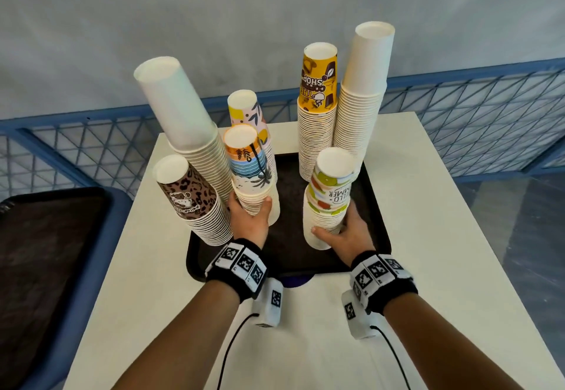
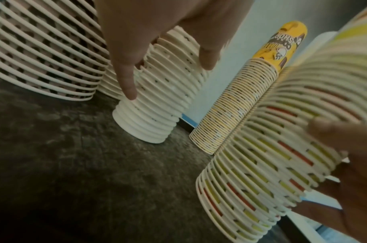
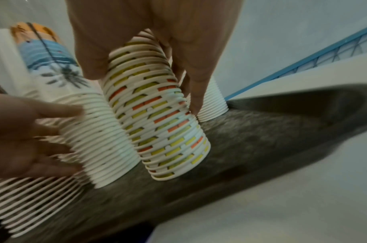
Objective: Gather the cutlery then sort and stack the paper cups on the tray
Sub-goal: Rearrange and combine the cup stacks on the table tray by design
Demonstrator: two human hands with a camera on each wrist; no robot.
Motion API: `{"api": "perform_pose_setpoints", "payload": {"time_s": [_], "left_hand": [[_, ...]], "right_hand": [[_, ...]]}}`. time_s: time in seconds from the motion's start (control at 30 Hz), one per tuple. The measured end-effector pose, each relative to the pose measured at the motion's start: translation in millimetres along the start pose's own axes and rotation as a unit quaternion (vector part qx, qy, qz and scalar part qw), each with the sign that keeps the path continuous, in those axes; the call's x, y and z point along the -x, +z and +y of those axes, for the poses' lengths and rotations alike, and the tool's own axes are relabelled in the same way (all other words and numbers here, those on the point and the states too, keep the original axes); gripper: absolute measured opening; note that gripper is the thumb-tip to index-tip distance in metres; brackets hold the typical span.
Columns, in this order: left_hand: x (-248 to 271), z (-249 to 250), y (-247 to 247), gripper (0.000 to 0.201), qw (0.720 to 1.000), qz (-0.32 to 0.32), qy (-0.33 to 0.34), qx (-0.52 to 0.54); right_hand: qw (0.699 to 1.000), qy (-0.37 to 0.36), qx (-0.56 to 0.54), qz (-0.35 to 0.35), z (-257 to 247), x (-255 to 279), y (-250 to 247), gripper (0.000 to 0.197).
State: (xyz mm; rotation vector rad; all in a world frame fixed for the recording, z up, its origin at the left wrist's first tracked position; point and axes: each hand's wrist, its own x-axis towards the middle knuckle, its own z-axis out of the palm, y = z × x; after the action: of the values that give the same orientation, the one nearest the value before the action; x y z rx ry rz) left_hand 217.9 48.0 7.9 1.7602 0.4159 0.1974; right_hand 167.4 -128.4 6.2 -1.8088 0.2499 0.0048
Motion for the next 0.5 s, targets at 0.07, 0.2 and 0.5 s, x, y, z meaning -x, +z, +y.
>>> {"api": "perform_pose_setpoints", "payload": {"time_s": [0.07,0.2,0.5], "left_hand": [[-4.9,-1.3,1.5,0.069,0.999,-0.037,0.009,-0.011],[-4.8,-4.2,-1.4,0.064,0.994,-0.105,-0.025,0.029],[32.3,-5.2,-24.7,0.105,0.972,-0.187,-0.003,0.141]], "right_hand": [[1.0,-0.003,-0.011,-0.013,-0.9,5.6,13.1,0.082],[1.0,-0.017,-0.015,-0.021,-3.3,12.9,38.8,0.083],[0.997,-0.063,0.023,-0.046,-14.0,21.6,80.3,0.094]]}}
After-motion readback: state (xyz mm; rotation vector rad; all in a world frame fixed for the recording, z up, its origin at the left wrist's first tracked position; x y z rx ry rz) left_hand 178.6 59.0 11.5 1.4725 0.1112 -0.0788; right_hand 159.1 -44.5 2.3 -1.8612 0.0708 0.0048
